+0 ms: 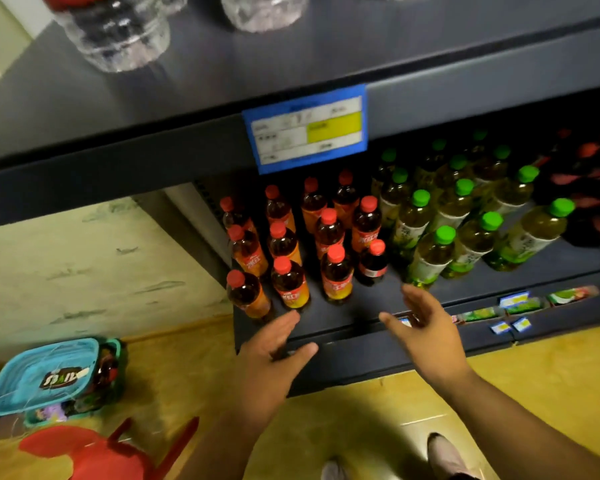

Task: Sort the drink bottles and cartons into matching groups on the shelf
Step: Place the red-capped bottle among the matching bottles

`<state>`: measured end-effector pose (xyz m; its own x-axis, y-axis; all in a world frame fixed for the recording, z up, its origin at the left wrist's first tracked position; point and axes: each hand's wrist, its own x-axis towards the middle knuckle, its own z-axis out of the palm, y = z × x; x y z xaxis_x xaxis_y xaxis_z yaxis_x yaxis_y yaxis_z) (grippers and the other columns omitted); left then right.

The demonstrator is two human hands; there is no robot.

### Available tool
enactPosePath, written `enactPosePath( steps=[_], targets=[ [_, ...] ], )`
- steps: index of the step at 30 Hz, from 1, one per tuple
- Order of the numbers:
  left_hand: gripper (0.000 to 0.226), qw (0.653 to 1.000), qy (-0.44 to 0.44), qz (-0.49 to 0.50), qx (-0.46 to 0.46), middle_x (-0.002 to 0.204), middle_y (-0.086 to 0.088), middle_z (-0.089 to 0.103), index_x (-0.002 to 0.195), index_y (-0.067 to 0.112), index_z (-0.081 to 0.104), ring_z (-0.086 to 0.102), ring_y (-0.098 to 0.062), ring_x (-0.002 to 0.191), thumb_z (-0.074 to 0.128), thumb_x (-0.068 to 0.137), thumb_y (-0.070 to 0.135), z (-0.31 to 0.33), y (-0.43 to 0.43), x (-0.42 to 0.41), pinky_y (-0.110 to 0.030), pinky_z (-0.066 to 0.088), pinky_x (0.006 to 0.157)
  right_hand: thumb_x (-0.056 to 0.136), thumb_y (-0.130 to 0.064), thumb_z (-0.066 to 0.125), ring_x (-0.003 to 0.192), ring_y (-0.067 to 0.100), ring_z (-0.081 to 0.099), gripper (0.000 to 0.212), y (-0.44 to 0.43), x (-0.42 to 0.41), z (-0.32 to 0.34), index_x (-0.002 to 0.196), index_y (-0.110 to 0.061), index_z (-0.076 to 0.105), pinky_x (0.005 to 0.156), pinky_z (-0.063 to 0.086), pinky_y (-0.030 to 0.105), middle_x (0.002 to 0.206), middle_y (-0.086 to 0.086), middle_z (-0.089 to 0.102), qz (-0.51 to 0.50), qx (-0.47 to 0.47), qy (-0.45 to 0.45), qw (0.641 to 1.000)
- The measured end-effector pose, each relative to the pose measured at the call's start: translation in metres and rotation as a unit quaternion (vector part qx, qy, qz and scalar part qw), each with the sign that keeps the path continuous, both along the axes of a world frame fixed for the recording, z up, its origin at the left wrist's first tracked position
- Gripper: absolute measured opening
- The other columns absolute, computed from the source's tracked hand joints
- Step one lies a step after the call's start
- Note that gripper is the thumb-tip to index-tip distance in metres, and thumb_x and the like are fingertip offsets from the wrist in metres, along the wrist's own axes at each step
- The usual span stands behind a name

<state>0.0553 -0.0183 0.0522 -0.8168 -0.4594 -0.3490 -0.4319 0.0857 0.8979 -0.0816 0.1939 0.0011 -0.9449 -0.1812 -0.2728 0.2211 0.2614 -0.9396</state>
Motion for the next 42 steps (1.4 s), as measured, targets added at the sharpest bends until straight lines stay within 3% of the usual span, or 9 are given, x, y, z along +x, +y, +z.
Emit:
enactPosePath(
  steps=[4,7,11,14,17,20,24,34,42],
  targets=[
    [0.054,1.000,0.018,-0.009,0.012,0.125,0.018,0.068,0.109,0.045,0.066,0.062,0.002,0.120,0.087,0.074,0.009,0.012,0.034,-0.022,-0.026,0.049,0.102,0.074,-0.020,0.085,0.125,-0.002,0.052,0.064,0.062,0.005,0.037,0.131,-0.027,0.058,0.105,0.042,0.027,0.128,-0.012,0.061,-0.034,-0.026,0.015,0.999],
    [0.055,0.998,0.032,-0.043,-0.020,0.122,0.032,0.064,0.106,0.056,0.064,0.057,0.006,0.121,0.087,0.075,0.017,0.028,0.055,-0.042,-0.026,0.045,0.106,0.072,-0.024,0.085,0.123,-0.007,0.051,0.060,0.100,-0.010,0.064,0.125,-0.035,0.059,0.097,0.048,0.022,0.126,-0.014,0.061,-0.035,-0.020,0.042,0.998],
    [0.051,0.992,0.042,-0.072,-0.096,0.100,0.037,0.065,0.091,0.064,0.061,0.058,0.014,0.101,0.082,0.081,0.018,0.048,0.083,-0.073,-0.023,0.045,0.095,0.075,-0.023,0.084,0.122,-0.001,0.054,0.053,0.141,-0.040,0.096,0.121,-0.035,0.062,0.079,0.058,0.021,0.127,-0.014,0.062,-0.010,-0.029,0.075,0.997],
    [0.027,0.989,0.055,-0.037,-0.131,0.095,0.005,0.065,0.098,0.031,0.065,0.064,-0.006,0.092,0.081,0.082,0.017,0.051,0.123,-0.096,-0.025,0.050,0.082,0.073,-0.032,0.083,0.123,-0.001,0.053,0.059,0.173,-0.067,0.110,0.127,-0.035,0.060,0.077,0.057,0.018,0.131,-0.016,0.061,0.029,-0.035,0.090,0.995],
    [0.034,0.989,0.051,-0.006,-0.139,0.110,0.003,0.067,0.112,0.020,0.064,0.064,-0.016,0.107,0.081,0.082,0.021,0.053,0.163,-0.110,-0.031,0.051,0.088,0.068,-0.042,0.082,0.123,-0.003,0.054,0.061,0.192,-0.093,0.113,0.124,-0.040,0.060,0.099,0.044,0.017,0.127,-0.020,0.062,0.048,-0.042,0.099,0.993],
    [0.044,0.991,0.050,0.041,-0.117,0.125,0.012,0.066,0.118,0.036,0.064,0.061,-0.012,0.121,0.082,0.081,0.020,0.051,0.201,-0.120,-0.038,0.052,0.097,0.073,-0.027,0.085,0.121,-0.007,0.053,0.059,0.204,-0.111,0.112,0.126,-0.033,0.060,0.095,0.043,0.006,0.127,-0.019,0.062,0.086,-0.072,0.078,0.991],
    [0.059,0.994,0.058,0.065,-0.070,0.111,0.046,0.062,0.123,0.040,0.060,0.054,0.020,0.115,0.079,0.081,0.004,0.054,0.230,-0.122,-0.021,0.048,0.103,0.075,-0.023,0.084,0.119,-0.012,0.052,0.061,0.213,-0.121,0.109,0.129,-0.030,0.058,0.097,0.043,0.007,0.126,-0.020,0.061,0.127,-0.078,0.076,0.986],
    [0.067,0.992,0.034,0.113,-0.050,0.139,0.013,0.057,0.139,0.023,0.056,0.052,-0.006,0.132,0.083,0.079,0.013,0.027,0.217,-0.129,-0.036,0.045,0.112,0.071,-0.031,0.084,0.125,-0.012,0.046,0.071,0.216,-0.107,0.094,0.135,-0.036,0.053,0.097,0.040,0.013,0.133,-0.025,0.056,0.115,-0.077,0.025,0.990],
    [0.069,0.987,-0.004,0.096,-0.132,0.132,0.019,0.057,0.136,0.032,0.055,0.055,-0.008,0.125,0.087,0.075,0.025,-0.010,0.199,-0.157,-0.028,0.048,0.102,0.067,-0.039,0.081,0.124,-0.015,0.046,0.069,0.213,-0.111,0.101,0.131,-0.040,0.056,0.096,0.036,0.012,0.130,-0.029,0.058,0.118,-0.050,0.009,0.992]
  ],
)
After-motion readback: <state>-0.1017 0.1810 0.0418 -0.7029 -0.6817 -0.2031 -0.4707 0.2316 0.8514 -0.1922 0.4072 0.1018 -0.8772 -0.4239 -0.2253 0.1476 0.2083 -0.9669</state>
